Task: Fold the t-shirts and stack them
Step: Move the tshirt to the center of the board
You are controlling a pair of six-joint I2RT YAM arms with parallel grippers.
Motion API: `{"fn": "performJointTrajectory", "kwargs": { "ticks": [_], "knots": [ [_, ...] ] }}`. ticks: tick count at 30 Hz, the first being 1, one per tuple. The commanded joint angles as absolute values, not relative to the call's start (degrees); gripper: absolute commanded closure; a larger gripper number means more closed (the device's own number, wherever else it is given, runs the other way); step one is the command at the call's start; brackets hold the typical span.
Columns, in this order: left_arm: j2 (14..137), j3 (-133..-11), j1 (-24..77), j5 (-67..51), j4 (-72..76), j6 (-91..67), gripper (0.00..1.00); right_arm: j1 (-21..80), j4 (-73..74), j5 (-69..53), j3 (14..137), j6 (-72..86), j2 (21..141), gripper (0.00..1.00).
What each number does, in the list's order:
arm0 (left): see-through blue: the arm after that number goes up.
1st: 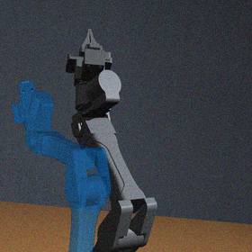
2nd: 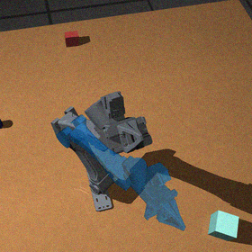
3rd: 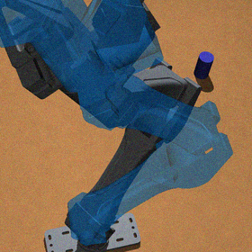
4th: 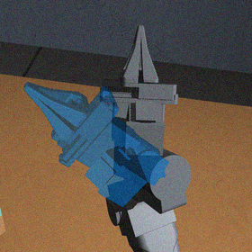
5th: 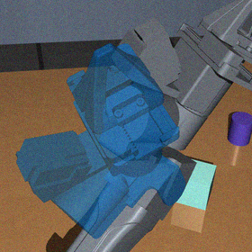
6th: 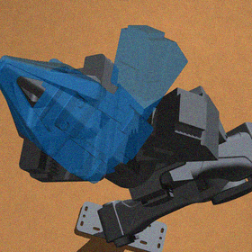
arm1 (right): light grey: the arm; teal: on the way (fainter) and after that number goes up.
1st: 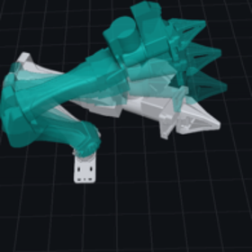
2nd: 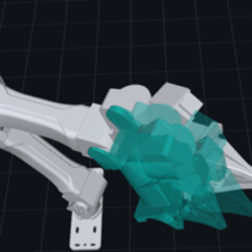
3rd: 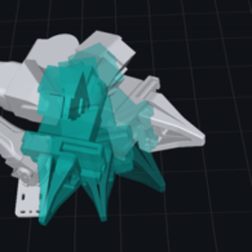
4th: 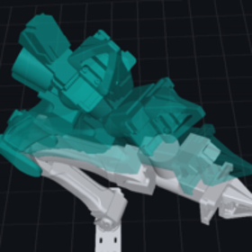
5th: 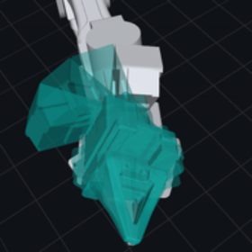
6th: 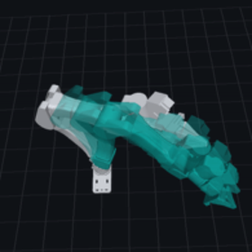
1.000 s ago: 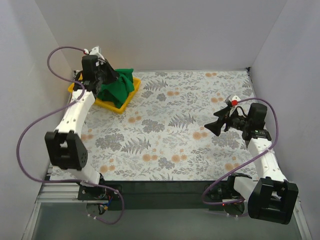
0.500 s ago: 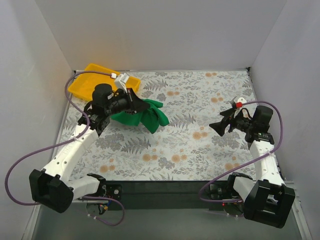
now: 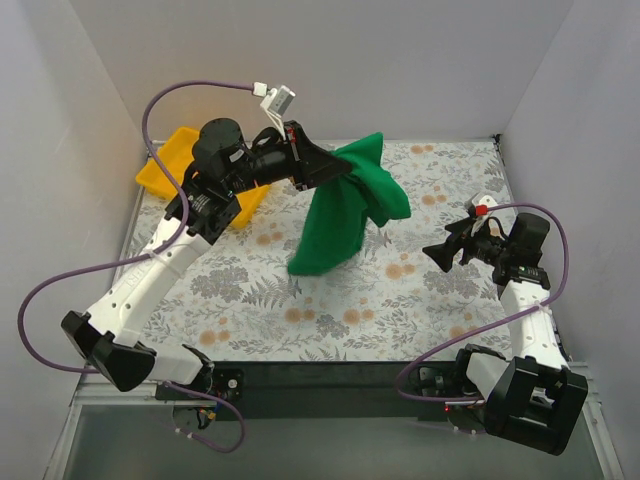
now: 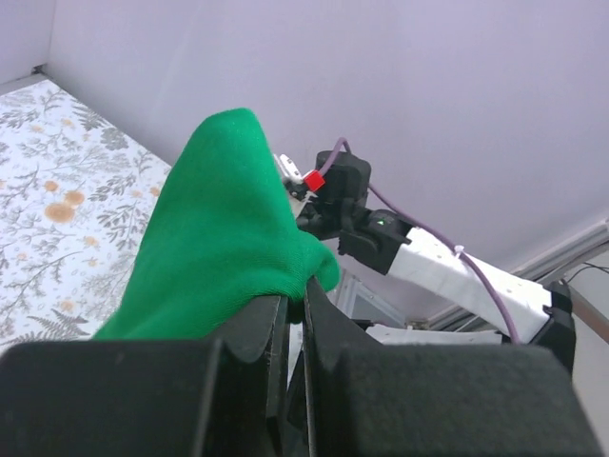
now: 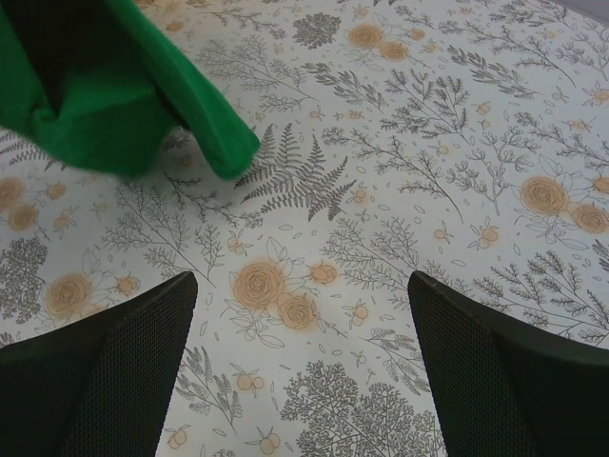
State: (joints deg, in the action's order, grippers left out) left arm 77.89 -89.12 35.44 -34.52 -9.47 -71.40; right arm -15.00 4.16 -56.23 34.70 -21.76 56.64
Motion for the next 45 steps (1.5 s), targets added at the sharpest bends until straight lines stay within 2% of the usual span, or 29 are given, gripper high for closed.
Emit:
{"fn": "performJointTrajectory", "kwargs": {
  "ticks": [1, 6, 13, 15, 17, 18, 19, 21, 22, 26, 28, 30, 32, 38, 42, 45],
  "knots": [
    [78.39, -90.17, 36.82, -34.71, -8.44, -73.73, 1.0, -15.29, 3.25, -56.25, 34.45, -22.68, 56.34, 0.02],
    [79.37, -91.76, 38.58, -30.51, -10.36, -70.77, 1.0, -15.38, 3.34, -56.08, 34.54, -22.68, 56.34, 0.02],
    [77.08, -74.82, 38.58, -22.25, -10.64, -69.08, 1.0, -15.82, 3.6, -55.72, 34.45, -23.03, 55.81, 0.02],
    [76.82, -68.31, 38.58, -15.69, -10.46, -68.21, 0.97, -15.82, 3.69, -55.99, 34.54, -23.03, 56.07, 0.02],
    [77.52, -63.05, 38.41, -10.48, -10.37, -66.37, 0.88, -15.82, 3.87, -56.42, 34.63, -23.2, 56.51, 0.02],
    [79.09, -61.45, 38.23, -4.89, -10.55, -65.84, 0.71, -15.82, 4.13, -56.69, 34.63, -23.38, 56.69, 0.02],
    [80.06, -60.3, 37.19, -2.92, -10.89, -65.48, 0.6, -15.82, 4.65, -56.86, 34.72, -23.81, 56.86, 0.02],
    [82.43, -58.28, 35.95, 3.82, -11.95, -65.48, 0.4, -15.56, 5.53, -58.0, 35.07, -24.95, 57.48, 0.03],
    [82.53, -58.1, 34.99, 5.43, -13.08, -65.48, 0.34, -15.3, 7.19, -58.18, 35.24, -25.57, 57.74, 0.04],
    [76.4, -56.87, 34.8, 12.12, -13.71, -63.37, 0.23, -9.42, 13.33, -55.83, 36.91, -32.59, 60.89, 0.05],
    [69.98, -55.12, 34.72, 13.7, -13.89, -61.27, 0.18, -0.12, 16.94, -50.92, 38.83, -40.31, 62.57, 0.06],
    [63.15, -53.45, 34.54, 14.06, -15.02, -59.77, 0.15, 12.06, 19.95, -40.2, 39.81, -45.15, 65.91, 0.08],
    [58.65, -50.2, 34.28, 13.45, -17.3, -59.07, 0.13, 17.03, 20.13, -31.87, 42.18, -46.05, 69.76, 0.11],
    [41.6, -41.32, 33.75, 10.11, -23.63, -62.48, 0.13, 29.24, 22.41, -18.05, 52.37, -43.07, 80.84, 0.21],
    [34.92, -38.32, 33.75, 10.98, -27.77, -65.04, 0.12, 31.81, 24.16, -16.26, 52.56, -46.22, 83.93, 0.25],
    [31.21, -38.76, 33.75, 10.81, -29.35, -65.3, 0.12, 32.34, 27.85, -21.96, 52.03, -51.75, 82.89, 0.26]
  ]
}}
